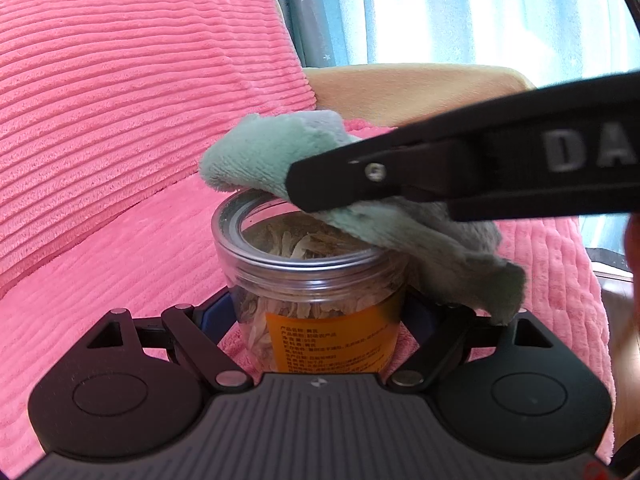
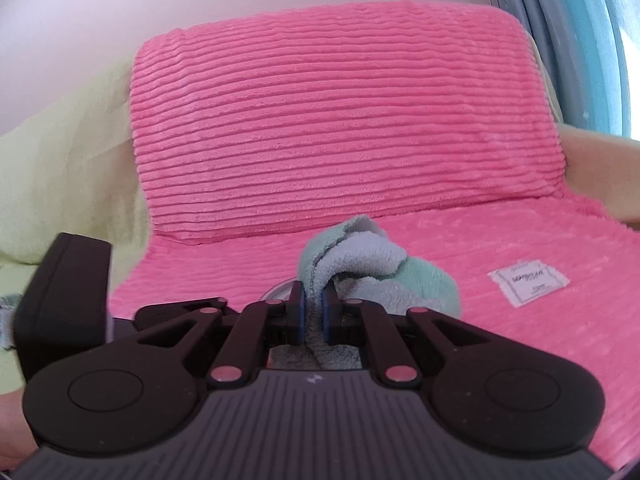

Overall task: Clean container
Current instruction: 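Wipe the jar rim with the cloth in the right gripper while the left gripper holds the jar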

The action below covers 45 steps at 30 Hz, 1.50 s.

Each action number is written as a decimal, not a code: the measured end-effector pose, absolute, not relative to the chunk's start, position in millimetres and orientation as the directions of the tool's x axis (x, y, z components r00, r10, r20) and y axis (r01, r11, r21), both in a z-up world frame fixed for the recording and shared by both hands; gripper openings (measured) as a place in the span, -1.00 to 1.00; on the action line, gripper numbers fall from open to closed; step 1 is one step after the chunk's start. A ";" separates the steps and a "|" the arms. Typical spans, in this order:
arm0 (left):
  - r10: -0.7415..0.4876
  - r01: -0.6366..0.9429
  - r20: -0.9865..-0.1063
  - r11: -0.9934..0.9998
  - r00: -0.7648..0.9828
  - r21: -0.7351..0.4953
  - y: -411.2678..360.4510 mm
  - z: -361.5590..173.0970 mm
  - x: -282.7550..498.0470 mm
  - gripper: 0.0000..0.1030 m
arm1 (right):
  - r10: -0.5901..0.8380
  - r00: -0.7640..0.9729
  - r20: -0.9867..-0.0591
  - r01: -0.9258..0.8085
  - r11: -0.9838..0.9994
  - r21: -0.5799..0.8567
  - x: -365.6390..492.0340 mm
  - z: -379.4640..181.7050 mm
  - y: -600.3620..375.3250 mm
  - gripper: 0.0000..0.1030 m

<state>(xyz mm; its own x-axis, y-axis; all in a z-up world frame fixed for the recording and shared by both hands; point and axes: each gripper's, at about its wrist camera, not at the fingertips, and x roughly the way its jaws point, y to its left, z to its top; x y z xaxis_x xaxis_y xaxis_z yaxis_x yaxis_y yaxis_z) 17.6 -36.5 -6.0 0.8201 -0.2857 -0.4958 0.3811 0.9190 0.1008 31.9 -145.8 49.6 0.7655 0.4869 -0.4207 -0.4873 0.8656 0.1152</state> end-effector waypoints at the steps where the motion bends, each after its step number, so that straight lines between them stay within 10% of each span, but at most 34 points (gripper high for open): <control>1: -0.285 0.381 -0.495 0.919 0.821 0.102 -36.7 -6.2 16.4 0.65 | 0.478 0.772 -0.420 -0.482 0.870 0.103 33.2 49.3 -145.3 -0.89; 45: -0.280 0.377 -0.495 0.920 0.822 0.106 -41.6 -8.0 13.0 0.65 | 0.430 0.801 -0.417 -0.466 0.884 0.017 29.8 51.0 -146.3 -0.88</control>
<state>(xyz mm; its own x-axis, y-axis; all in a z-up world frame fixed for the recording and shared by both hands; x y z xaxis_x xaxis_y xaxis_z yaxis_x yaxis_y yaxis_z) 13.0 -41.6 -8.0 0.8224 -0.2804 -0.4950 0.3773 0.9200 0.1057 29.8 -146.3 51.0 0.8008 0.4302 -0.4167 -0.4664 0.8844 0.0167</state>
